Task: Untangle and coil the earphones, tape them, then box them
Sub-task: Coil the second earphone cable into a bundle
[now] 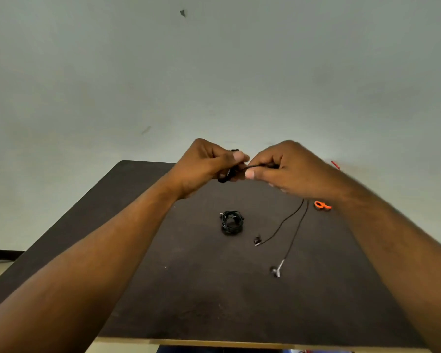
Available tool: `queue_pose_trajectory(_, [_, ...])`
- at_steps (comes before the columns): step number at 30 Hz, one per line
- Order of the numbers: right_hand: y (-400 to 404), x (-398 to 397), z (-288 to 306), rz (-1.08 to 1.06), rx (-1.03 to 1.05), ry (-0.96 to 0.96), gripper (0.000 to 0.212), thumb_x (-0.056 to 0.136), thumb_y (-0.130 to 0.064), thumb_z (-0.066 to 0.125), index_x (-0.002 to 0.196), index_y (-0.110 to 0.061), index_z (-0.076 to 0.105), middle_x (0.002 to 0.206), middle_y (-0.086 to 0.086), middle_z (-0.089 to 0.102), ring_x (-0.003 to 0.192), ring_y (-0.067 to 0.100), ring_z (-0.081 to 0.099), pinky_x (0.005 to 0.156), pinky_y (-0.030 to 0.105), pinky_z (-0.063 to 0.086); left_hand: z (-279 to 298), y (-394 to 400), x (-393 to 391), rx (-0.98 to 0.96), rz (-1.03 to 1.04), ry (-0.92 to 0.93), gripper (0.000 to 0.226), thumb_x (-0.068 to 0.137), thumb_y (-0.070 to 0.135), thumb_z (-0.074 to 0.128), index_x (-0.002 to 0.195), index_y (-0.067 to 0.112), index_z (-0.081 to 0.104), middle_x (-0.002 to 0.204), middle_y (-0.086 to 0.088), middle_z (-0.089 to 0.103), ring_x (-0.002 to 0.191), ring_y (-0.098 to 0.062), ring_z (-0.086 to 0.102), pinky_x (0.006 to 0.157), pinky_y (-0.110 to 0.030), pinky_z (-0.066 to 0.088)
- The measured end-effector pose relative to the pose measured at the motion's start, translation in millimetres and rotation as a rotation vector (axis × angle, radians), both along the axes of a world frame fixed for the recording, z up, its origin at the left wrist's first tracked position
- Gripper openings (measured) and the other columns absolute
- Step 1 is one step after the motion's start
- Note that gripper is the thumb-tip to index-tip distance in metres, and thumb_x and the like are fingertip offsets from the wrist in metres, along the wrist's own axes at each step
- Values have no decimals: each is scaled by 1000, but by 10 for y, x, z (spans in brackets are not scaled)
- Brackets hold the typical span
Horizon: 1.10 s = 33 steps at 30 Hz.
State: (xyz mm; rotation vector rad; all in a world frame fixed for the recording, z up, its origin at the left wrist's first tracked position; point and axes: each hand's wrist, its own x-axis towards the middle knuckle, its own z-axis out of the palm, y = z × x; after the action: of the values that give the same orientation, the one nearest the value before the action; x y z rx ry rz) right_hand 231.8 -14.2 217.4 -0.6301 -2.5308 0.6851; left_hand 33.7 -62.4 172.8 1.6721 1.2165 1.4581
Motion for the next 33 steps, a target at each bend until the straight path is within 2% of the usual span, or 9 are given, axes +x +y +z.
queue_pose_trajectory(6, [79, 130, 402, 109, -33, 4, 11, 72, -19, 82, 74, -10, 75, 67, 17, 65, 49, 11, 51, 47, 23, 43, 43, -99, 73, -264, -403, -36, 22, 82, 23, 68, 89, 3, 76, 79, -15, 73, 61, -20, 67, 62, -28, 54])
queue_pose_trajectory(11, [174, 12, 110, 183, -284, 314, 10, 69, -24, 76, 66, -15, 74, 57, 9, 59, 43, 13, 40, 43, 20, 29, 65, -121, 142, -170, -666, -308, 22, 79, 30, 75, 85, 8, 78, 70, -7, 72, 53, -12, 65, 56, -25, 55])
queue_pose_trajectory(14, [121, -167, -303, 193, -499, 506, 17, 77, -30, 68, 73, -14, 72, 61, 14, 61, 40, 11, 38, 40, 18, 25, 123, -129, 176, -73, -604, -513, 24, 73, 32, 80, 81, 9, 77, 68, -4, 71, 52, -9, 64, 54, -24, 55])
queue_pose_trajectory(17, [-25, -319, -618, 140, -689, 608, 19, 88, -30, 57, 85, -21, 74, 52, 2, 56, 35, 7, 34, 42, 18, 24, 139, -132, 170, -42, -464, -660, 25, 72, 29, 76, 85, 8, 76, 75, -5, 72, 62, -12, 68, 60, -26, 58])
queue_pose_trajectory(22, [-201, -358, -835, 94, -524, 387, 22, 100, -20, 51, 103, -32, 69, 49, -3, 51, 39, 10, 37, 40, 19, 32, 177, -109, 100, 17, -198, -871, 25, 86, 25, 58, 98, 6, 69, 93, -10, 74, 84, -18, 73, 74, -30, 59])
queue_pose_trajectory(24, [-256, -360, -864, 82, -472, 302, 19, 100, -22, 50, 109, -30, 65, 49, -5, 51, 40, 8, 40, 41, 19, 35, 164, -75, 73, 63, -81, -800, 23, 90, 22, 58, 102, 4, 68, 100, -12, 74, 95, -23, 72, 81, -32, 58])
queue_pose_trajectory(27, [-245, -300, -783, -47, -356, 288, 16, 99, -24, 53, 100, -25, 69, 47, -6, 51, 40, 3, 43, 43, 18, 37, 67, -31, 87, 142, 149, -446, 16, 92, 14, 63, 98, 2, 72, 102, -15, 74, 98, -27, 71, 86, -35, 57])
queue_pose_trajectory(30, [-163, -145, -595, -144, -112, 217, 17, 95, -23, 59, 85, -16, 71, 52, -1, 57, 43, 2, 46, 49, 18, 39, -33, -18, 116, 188, 202, -159, 19, 91, 12, 66, 91, -5, 74, 91, -13, 76, 91, -23, 73, 79, -29, 58])
queue_pose_trajectory(33, [-97, 41, -339, -184, 98, 82, 13, 91, -25, 63, 84, -21, 73, 58, -2, 65, 50, 1, 53, 57, 20, 41, -47, -17, 146, 178, 203, 51, 25, 91, 15, 67, 81, -7, 74, 79, -14, 75, 86, -21, 73, 74, -25, 58])
